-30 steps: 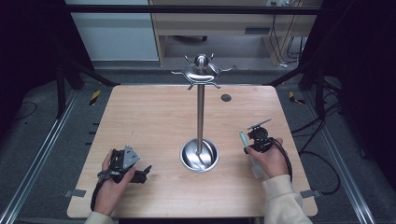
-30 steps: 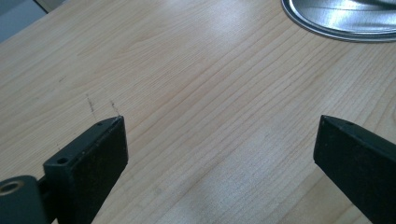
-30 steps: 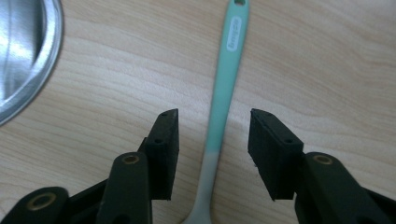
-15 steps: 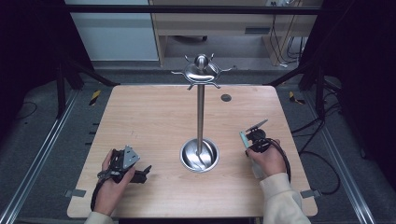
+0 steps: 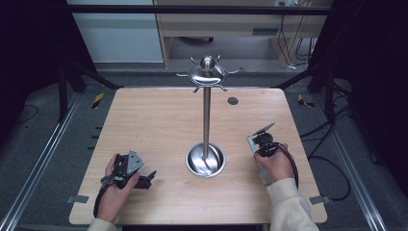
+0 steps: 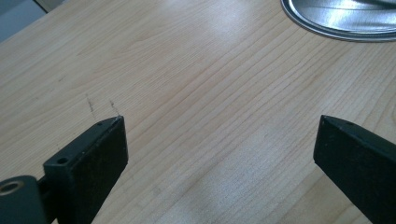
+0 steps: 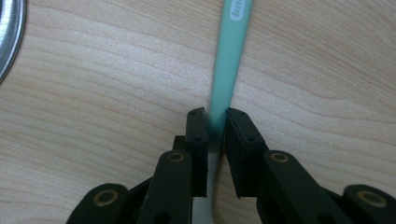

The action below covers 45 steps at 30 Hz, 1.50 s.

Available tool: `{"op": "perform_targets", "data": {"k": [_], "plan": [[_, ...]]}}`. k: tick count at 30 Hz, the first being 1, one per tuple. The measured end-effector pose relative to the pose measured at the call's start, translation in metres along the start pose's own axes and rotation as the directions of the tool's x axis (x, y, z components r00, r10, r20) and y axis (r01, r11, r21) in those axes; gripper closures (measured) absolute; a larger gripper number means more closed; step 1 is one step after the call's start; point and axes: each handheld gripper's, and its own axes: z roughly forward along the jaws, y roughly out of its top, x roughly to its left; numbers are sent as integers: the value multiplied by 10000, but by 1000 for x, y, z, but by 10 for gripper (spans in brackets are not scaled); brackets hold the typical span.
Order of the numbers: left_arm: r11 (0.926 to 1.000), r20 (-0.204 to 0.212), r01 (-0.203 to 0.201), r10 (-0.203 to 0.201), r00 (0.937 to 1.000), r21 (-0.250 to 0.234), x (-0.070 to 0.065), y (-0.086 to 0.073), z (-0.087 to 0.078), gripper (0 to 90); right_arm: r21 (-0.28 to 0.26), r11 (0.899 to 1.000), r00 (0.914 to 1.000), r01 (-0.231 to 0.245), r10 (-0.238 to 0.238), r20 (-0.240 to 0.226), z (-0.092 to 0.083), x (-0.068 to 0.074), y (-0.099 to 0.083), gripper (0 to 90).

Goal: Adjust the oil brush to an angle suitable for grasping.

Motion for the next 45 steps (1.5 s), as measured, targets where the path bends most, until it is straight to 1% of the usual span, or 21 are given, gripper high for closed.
{"op": "perform_targets", "data": {"k": [5, 7, 13, 15, 17, 20, 22, 28, 29, 30, 31, 32, 33, 34, 35, 36, 37, 39, 40, 41, 45], "plan": [[10000, 6, -7, 7, 10000, -1, 0, 0, 0, 26, 23, 9999, 9999, -165, 165, 19, 0, 0, 0, 810], [10000, 19, -1, 1, 10000, -5, 0, 0, 0, 26, 45, 9997, 9996, -221, 222, -172, -1, 0, 0, 824], [10000, -13, 14, -14, 10000, -31, 0, 0, 0, 26, -103, 9996, 9993, -251, 248, -268, -5, -1, -1, 826], [10000, 5, 36, -36, 10000, -23, 0, 0, 0, 26, -232, 9995, 9993, -212, 205, -311, -8, -2, -1, 826], [9999, -8, 81, -81, 10000, -62, 0, 0, 0, 26, -503, 9984, 9991, -250, 232, -358, -15, -4, -1, 826], [10000, 6, 45, -45, 10000, -6, 1, 0, 0, 26, -679, 9972, 9988, -320, 293, -402, -19, -5, -1, 827], [10000, -7, 51, -51, 10000, -57, 1, 0, -1, 26, -825, 9963, 9989, -225, 191, -418, -23, -6, -1, 827], [9999, -13, 83, -83, 10000, -69, 2, -1, 0, 26, -1353, 9906, 9984, -226, 155, -537, -38, -5, 0, 827], [10000, -15, 71, -71, 10000, -54, 2, -1, -1, 26, -1722, 9849, 9982, -175, 74, -590, -45, -5, 1, 827], [10000, -15, 71, -71, 10000, -54, 2, -1, -1, 26, -1722, 9849, 9982, -175, 74, -590, -45, -5, 1, 827], [10000, -19, 72, -72, 10000, -54, 2, -1, -1, 26, -1821, 9831, 9980, -191, 77, -633, -49, -4, 2, 827], [9999, -21, 80, -80, 10000, -61, 2, -1, -1, 26, -2007, 9796, 9980, -124, -3, -628, -53, -4, 2, 827], [10000, -20, 75, -75, 10000, -59, 2, -1, -1, 26, -2293, 9733, 9970, -118, -61, -772, -61, -3, 3, 827], [10000, -18, 66, -66, 10000, -50, 2, -1, -1, 26, -2293, 9733, 9970, -118, -61, -772, -61, -3, 3, 827], [10000, -17, 62, -62, 10000, -53, 1, -1, -1, 26, -2591, 9658, 9967, -79, -134, -803, -69, -3, 3, 827], [10000, -15, 63, -63, 10000, -56, 1, 0, 0, 26, -2591, 9658, 9967, -79, -134, -803, -69, -3, 3, 827], [10000, -15, 66, -67, 10000, -59, 1, 0, 0, 26, -2712, 9625, 9963, -63, -170, -838, -74, -2, 4, 827], [10000, -17, 64, -64, 10000, -51, 2, -1, 0, 26, -3034, 9528, 9956, -64, -221, -906, -82, -1, 4, 827], [10000, -20, 70, -70, 10000, -53, 2, -1, 0, 26, -3295, 9441, 9950, 21, -350, -940, -91, 0, 5, 828], [10000, -23, 75, -75, 10000, -57, 2, -1, 0, 26, -3295, 9441, 9950, 21, -350, -940, -91, 0, 5, 828], [10000, -26, 74, -74, 10000, -51, 2, -1, -1, 26, -3864, 9223, 9932, 110, -548, -1025, -110, 4, 5, 827]]}}
